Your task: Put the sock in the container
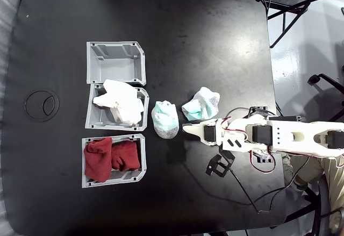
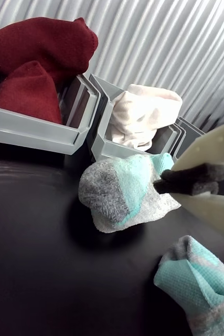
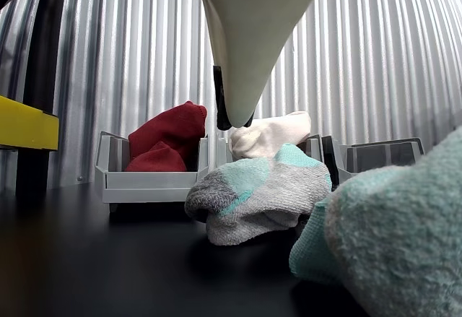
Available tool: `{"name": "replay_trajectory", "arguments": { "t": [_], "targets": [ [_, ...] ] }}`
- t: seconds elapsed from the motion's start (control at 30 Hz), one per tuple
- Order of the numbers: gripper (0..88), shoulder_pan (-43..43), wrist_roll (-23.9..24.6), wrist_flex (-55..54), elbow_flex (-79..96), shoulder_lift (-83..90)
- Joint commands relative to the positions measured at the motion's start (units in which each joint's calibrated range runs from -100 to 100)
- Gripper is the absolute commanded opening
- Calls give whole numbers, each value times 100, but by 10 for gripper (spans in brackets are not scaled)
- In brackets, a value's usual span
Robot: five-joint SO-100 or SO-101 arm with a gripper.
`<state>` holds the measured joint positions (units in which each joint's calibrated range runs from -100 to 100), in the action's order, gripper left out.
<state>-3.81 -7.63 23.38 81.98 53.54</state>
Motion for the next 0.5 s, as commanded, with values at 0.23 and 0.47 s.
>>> {"name": "replay_trajectory", "arguments": {
  "t": [0.23,0.47],
  "targets": [
    [14,-24,5,-92,-74,121],
    [14,-24,5,-92,-83,121]
  ]
}}
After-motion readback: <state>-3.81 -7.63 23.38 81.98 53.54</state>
